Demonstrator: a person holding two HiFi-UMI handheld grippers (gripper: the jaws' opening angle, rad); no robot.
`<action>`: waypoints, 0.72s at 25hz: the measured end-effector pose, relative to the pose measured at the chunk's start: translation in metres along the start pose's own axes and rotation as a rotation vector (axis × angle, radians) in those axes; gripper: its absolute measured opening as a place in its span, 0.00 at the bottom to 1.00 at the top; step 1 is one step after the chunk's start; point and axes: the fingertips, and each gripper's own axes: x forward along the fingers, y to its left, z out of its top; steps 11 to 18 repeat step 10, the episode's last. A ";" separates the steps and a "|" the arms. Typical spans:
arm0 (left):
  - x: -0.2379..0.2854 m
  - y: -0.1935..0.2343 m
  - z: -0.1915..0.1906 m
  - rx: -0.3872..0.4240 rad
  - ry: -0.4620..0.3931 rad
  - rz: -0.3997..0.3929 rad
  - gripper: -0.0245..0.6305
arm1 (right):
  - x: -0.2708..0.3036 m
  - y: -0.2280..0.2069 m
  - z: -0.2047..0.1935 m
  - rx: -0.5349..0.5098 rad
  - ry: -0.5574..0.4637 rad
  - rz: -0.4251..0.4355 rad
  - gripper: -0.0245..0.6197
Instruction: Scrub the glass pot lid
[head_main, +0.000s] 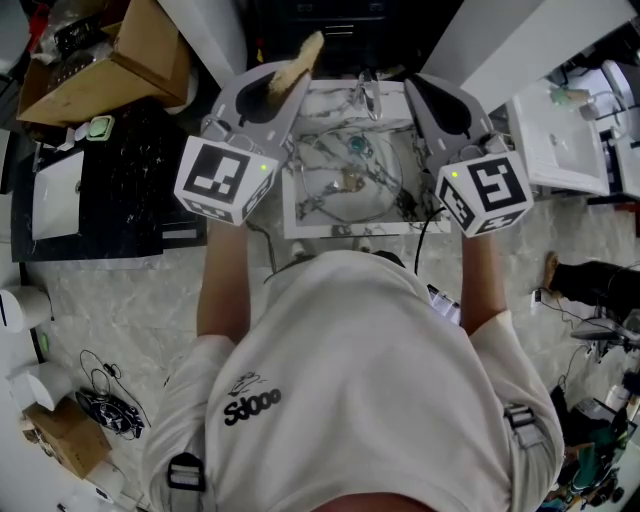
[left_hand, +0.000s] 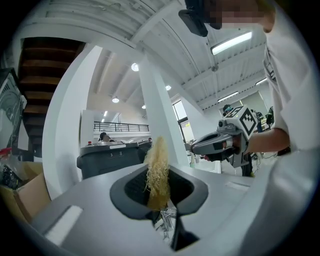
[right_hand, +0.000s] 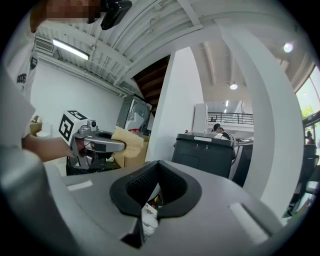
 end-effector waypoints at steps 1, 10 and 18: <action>0.000 -0.001 -0.001 0.000 0.001 -0.002 0.12 | 0.000 0.000 -0.001 0.001 0.001 -0.002 0.04; -0.003 0.000 -0.007 0.002 0.017 -0.004 0.12 | -0.003 0.002 -0.009 0.013 0.011 -0.021 0.04; -0.003 0.000 -0.007 0.002 0.017 -0.004 0.12 | -0.003 0.002 -0.009 0.013 0.011 -0.021 0.04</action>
